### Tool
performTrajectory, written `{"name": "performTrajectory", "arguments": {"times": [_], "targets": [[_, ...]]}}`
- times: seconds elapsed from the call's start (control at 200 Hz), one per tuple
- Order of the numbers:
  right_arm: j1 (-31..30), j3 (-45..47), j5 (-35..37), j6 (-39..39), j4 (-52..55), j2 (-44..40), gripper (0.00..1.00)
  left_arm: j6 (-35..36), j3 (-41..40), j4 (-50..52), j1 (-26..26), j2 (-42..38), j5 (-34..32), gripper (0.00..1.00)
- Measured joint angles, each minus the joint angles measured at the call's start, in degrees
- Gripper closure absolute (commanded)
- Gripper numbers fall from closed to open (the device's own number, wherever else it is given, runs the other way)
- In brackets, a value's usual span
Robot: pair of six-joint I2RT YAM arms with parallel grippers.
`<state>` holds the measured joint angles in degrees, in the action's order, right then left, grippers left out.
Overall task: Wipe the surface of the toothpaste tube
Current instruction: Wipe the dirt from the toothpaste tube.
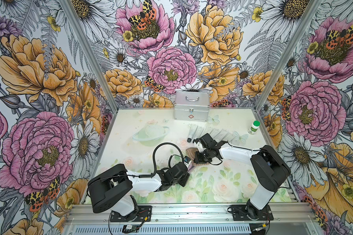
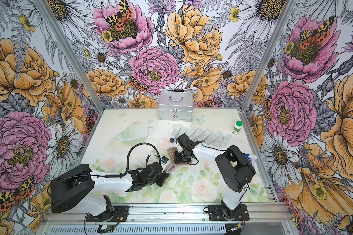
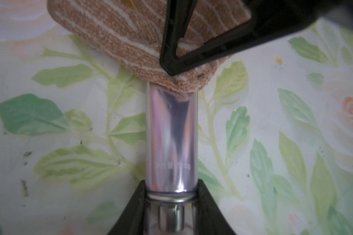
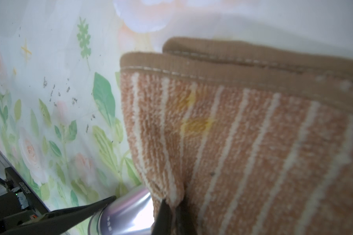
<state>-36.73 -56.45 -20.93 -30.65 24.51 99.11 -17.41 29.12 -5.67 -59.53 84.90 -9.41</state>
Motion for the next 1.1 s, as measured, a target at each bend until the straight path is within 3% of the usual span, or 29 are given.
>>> {"name": "performTrajectory", "arguments": {"times": [0.185,0.605,0.841,1.101], "targets": [[-0.68,0.90,-0.63,-0.57,0.00,-0.79,1.00,0.00,0.00,0.02,0.00,0.00,0.00,0.71],[7.58,-4.83,-0.98,1.62,3.08,5.55,1.00,0.00,0.00,0.00,-0.04,0.00,-0.07,0.71],[6.10,-4.24,0.50,1.62,3.02,4.59,1.00,0.02,0.00,0.02,-0.04,0.00,-0.11,0.71],[-0.22,-1.95,0.83,-0.22,3.28,0.63,1.00,0.02,0.00,0.04,-0.04,0.00,-0.22,0.71]]}}
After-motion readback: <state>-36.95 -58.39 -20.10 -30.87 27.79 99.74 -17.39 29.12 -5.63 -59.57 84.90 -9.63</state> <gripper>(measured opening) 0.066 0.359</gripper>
